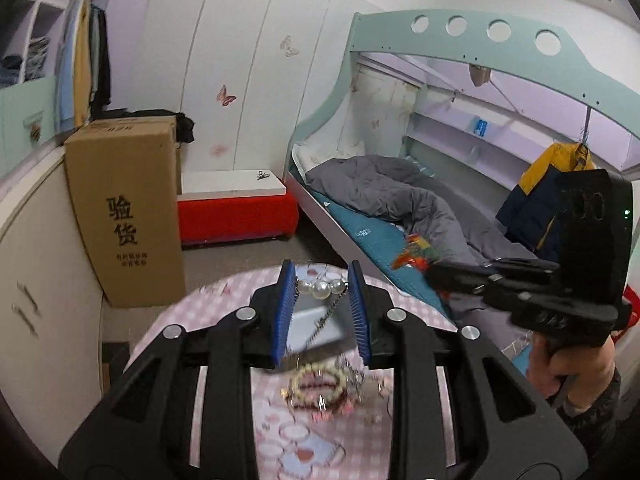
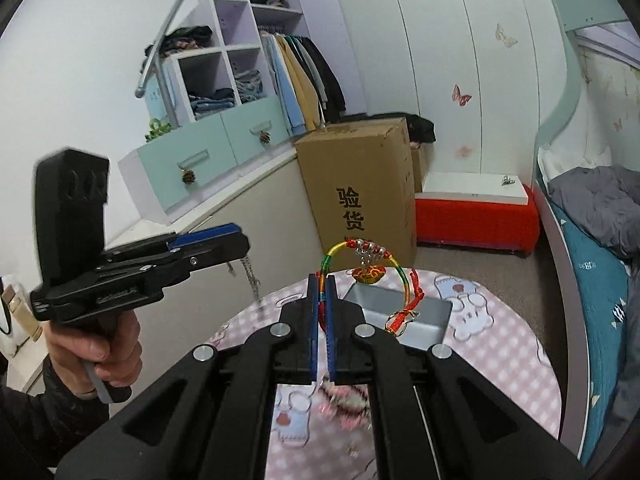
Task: Organize jewelry
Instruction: 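Lift and carry both held pieces over the grey metal box, then open both grippers to drop the charm and bracelet into the box, then move both grippers back to the jewelry pile, then grasp the pearl earring with the right gripper while the left grasps a pink bear charm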
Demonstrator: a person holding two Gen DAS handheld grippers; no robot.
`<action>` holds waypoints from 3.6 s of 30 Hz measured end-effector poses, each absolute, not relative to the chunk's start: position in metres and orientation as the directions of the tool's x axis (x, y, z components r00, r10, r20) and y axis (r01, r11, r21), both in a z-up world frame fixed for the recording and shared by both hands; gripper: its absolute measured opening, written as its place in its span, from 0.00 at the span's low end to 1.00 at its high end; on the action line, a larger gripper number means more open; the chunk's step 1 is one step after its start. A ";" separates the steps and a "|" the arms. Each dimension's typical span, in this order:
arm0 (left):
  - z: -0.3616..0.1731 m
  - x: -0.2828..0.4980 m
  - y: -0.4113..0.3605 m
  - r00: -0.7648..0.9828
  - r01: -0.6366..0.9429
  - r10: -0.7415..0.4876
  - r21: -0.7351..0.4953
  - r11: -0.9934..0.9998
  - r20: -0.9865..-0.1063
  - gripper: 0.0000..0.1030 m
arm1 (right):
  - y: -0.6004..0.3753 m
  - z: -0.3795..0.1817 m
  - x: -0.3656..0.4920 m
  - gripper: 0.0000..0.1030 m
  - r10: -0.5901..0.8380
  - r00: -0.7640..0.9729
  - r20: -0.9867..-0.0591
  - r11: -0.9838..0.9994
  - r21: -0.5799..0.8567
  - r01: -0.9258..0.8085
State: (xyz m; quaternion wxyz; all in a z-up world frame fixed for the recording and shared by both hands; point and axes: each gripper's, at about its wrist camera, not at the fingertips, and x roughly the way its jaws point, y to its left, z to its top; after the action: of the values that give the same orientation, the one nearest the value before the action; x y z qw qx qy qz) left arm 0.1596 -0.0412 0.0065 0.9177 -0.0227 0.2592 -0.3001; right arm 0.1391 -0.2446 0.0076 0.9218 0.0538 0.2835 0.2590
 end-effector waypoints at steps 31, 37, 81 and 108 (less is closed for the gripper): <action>-0.017 0.156 -0.044 0.863 0.188 -0.151 0.028 0.982 -0.482 0.93 | -0.293 -0.034 0.164 0.93 0.216 0.819 -0.532 0.959 0.271 -0.077; -0.011 0.111 -0.035 0.904 0.155 -0.117 0.059 0.986 -0.412 0.93 | -0.289 -0.003 0.118 0.93 0.176 0.884 -0.433 0.969 0.234 -0.078; -0.166 0.094 -0.064 0.704 0.238 -0.191 -0.027 0.971 -0.684 0.93 | -0.233 -0.183 0.077 0.43 0.272 0.607 -0.747 0.962 0.189 -0.199; -0.198 0.140 -0.108 0.571 0.395 -0.270 -0.029 0.918 -0.776 0.28 | -0.249 -0.185 0.078 0.09 0.306 0.597 -0.742 0.952 0.236 -0.194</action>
State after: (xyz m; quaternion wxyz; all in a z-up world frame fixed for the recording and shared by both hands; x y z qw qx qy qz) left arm 0.1403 -0.1075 -0.1981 0.8831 0.0740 0.4233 -0.1881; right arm 0.0777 -0.2487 -0.1850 0.8911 0.0653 0.4267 0.1401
